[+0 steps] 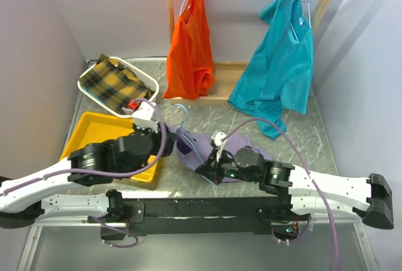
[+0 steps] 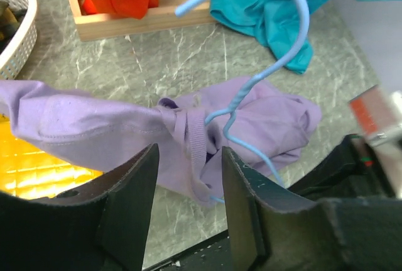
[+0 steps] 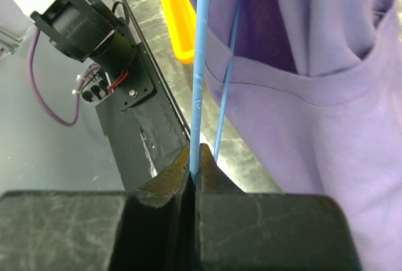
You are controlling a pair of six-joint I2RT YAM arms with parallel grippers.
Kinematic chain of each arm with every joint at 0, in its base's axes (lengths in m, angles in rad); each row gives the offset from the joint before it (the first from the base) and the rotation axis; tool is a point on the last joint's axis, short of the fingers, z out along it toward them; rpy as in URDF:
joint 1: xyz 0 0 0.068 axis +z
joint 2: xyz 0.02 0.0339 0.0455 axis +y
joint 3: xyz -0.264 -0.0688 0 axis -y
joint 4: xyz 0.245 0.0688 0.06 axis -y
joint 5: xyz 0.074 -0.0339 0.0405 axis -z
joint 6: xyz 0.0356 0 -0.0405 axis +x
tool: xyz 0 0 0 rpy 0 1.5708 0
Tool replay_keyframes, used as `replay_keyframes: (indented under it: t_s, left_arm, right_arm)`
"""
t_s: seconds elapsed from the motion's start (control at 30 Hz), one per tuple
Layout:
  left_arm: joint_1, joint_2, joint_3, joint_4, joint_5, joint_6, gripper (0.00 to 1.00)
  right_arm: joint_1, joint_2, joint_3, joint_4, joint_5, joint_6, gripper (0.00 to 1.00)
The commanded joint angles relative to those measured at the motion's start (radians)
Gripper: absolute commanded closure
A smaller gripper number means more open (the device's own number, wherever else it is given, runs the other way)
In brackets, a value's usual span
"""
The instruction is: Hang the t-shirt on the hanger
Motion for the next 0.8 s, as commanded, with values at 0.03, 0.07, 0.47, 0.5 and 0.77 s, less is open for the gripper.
replay_keyframes:
  t_s: [0.03,0.07,0.47,0.5,0.77]
  left_arm:
    - [-0.006,-0.095,-0.036,0.14,0.072,0.106,0.5]
    - [-0.006,-0.102,-0.043,0.16,0.112,0.141,0.49]
    - [-0.006,-0.005,-0.077,0.312,-0.001,0.255,0.39]
    - [-0.005,0.021,-0.072,0.317,-0.027,0.253,0.4]
    - [-0.005,0.09,-0.073,0.368,-0.158,0.299,0.42]
  right_arm:
    - [0.035,0.061,0.027,0.216,0.084,-0.05,1.0]
    - [0.035,0.071,0.032,0.216,0.084,-0.052,1.0]
    - [0.045,0.098,0.055,0.201,0.058,-0.062,1.0]
    - [0.046,0.098,0.055,0.199,0.058,-0.064,1.0]
    - [0.054,0.091,0.04,0.195,0.073,-0.062,1.0]
